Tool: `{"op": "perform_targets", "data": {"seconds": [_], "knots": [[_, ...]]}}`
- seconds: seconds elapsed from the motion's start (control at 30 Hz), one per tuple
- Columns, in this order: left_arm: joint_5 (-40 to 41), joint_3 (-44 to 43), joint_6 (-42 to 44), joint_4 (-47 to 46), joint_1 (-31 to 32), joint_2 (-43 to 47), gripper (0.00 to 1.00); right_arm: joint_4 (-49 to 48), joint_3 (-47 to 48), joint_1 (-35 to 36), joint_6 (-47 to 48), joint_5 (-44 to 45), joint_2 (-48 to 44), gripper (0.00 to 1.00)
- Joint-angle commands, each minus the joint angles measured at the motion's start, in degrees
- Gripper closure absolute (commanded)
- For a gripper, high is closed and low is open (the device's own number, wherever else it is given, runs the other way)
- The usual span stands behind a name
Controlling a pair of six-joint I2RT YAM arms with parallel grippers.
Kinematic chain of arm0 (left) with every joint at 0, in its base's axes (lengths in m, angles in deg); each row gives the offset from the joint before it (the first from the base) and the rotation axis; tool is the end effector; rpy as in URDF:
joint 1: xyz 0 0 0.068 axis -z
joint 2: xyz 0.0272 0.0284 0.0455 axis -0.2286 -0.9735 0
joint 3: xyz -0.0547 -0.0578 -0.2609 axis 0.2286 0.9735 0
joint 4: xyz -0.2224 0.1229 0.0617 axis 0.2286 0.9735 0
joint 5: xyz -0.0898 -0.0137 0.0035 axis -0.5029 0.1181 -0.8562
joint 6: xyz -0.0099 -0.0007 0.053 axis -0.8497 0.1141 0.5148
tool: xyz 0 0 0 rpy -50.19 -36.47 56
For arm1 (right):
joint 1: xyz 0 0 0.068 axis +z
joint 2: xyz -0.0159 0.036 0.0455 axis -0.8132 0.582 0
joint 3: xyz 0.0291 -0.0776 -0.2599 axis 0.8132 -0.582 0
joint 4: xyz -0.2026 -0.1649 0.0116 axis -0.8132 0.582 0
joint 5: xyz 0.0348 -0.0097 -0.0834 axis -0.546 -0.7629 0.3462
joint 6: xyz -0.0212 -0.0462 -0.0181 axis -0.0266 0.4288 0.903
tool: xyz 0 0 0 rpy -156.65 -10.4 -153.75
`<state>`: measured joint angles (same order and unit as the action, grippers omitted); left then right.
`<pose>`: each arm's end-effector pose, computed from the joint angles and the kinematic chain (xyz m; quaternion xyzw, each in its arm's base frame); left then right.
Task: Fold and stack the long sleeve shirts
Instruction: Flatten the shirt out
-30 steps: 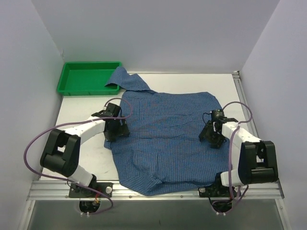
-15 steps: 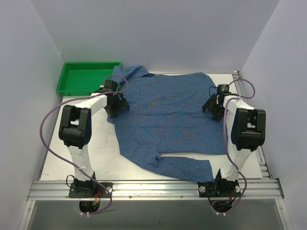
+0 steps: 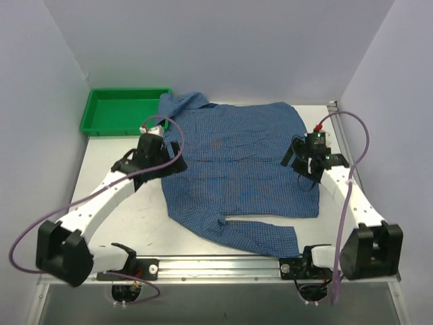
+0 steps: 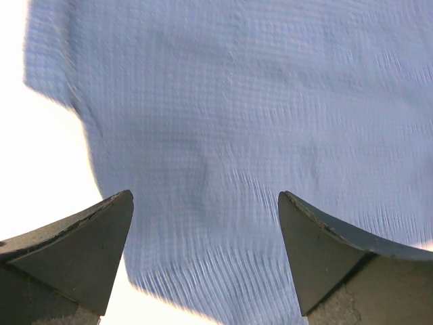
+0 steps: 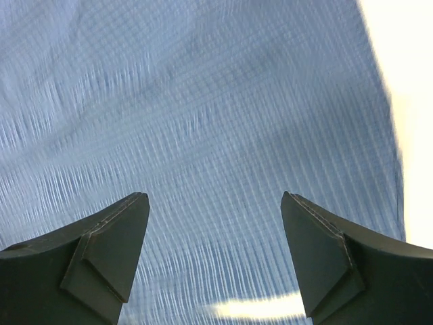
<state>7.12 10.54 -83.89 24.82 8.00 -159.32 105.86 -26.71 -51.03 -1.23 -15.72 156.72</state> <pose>0.2741 -0.1048 0.2756 -0.1181 0.9187 -0.1603 0.3410 0.2945 0.0173 0.2740 0.2088 0.8802 0.1225 0.4083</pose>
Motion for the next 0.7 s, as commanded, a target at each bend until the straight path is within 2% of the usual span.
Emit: {"op": "perform_targets", "data": {"seconds": [0.0, 0.03, 0.13, 0.2, 0.27, 0.33, 0.37, 0.43, 0.47, 0.67], "knots": [[2.04, 9.88, -5.13, 4.15, 5.84, 7.18, 0.02, 9.00, -7.91, 3.55, -0.25, 2.63, -8.81, 0.19], [2.04, 15.22, -6.55, 4.51, 6.82, 10.85, 0.03, 9.88, -9.41, 4.26, -0.52, 2.71, -10.77, 0.19], [1.87, 23.41, -11.65, 5.12, 10.24, 17.28, 0.03, 12.96, -15.73, 6.63, -1.92, 2.37, -18.68, 0.19], [2.39, 26.33, -14.64, 4.86, 11.83, 19.32, 0.04, 13.67, -19.34, 8.30, -2.28, -1.22, -22.72, 0.19], [3.10, 28.36, -15.44, 4.60, 12.98, 20.03, 0.04, 13.41, -20.67, 13.39, -0.70, -4.48, -24.14, 0.20], [3.54, 28.28, -15.18, 4.07, 12.98, 18.90, 0.04, 12.27, -21.72, 18.39, 1.66, -6.69, -24.68, 0.20], [3.80, 27.50, -15.01, 3.72, 12.98, 18.19, 0.04, 11.92, -21.99, 24.60, 2.11, -6.78, -24.68, 0.20], [4.76, 26.26, -14.13, 2.58, 12.98, 15.57, 0.04, 10.95, -22.08, 30.52, 3.52, -6.95, -23.71, 0.20], [5.12, 25.65, -13.95, 2.14, 12.98, 14.51, 0.04, 10.69, -21.99, 35.94, 4.48, -6.78, -23.01, 0.20], [7.23, 20.72, -12.98, -1.29, 12.89, 5.37, 0.08, 9.02, -19.00, 54.85, 4.14, -5.11, -12.75, 0.20]]}}
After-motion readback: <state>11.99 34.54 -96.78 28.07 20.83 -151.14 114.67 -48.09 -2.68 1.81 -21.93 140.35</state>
